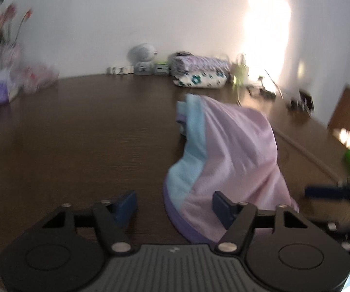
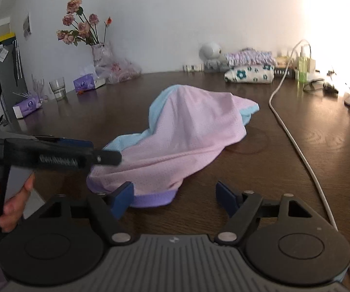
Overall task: Fold clothes
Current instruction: 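Carry the pink garment with both tools and lay it on the table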
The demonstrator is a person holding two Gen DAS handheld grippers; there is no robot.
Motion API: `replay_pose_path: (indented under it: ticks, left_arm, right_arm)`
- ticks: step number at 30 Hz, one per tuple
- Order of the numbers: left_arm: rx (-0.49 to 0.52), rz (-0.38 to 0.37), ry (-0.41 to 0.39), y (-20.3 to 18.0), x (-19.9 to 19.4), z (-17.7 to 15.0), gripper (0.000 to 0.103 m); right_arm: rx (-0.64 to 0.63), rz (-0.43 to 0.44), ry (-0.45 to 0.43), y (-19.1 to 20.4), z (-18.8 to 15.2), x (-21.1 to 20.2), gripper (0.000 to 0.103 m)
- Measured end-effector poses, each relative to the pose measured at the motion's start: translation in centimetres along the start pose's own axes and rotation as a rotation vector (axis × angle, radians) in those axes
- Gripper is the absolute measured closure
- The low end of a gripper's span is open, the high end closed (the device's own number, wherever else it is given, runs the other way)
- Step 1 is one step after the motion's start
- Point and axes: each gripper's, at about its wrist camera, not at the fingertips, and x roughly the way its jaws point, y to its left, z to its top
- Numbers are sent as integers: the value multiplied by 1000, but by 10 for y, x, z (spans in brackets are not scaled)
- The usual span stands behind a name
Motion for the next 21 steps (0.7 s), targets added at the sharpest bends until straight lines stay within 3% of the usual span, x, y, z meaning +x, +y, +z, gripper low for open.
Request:
replay_pose_path:
  ticks: [1,2,3,4,7,11,18,21]
  left_arm:
    - [9,-6,1,-5,-1,0,85]
    - [6,-22,1,-9,-3,0,98]
    - [-8,-40,4,-10,-3,0,101]
    - [-26,-60,9,-9,-3,1,102]
    - [-119,-129,-27,4,-13,10,102]
    - [-224,-228,-195,24,-56,39,102]
    - [-124,-208,-575,23,-146,143,102]
    - [-56,-204,-733,14,-199,189,102]
  right_arm:
    - [-21,-7,-5,5,-1,1,51]
    - [-21,1,-5,8,0,1,78]
    - [-21,8,-5,11,1,1,93]
    - [-21,15,-5,14,2,1,100]
    - [1,44,-28,18,10,-4,100]
    - [12,74,-235,17,55,-52,100]
    - [-106,54,-617,34,160,-135,100]
    - [-148,102,-739,45,201,-175,100]
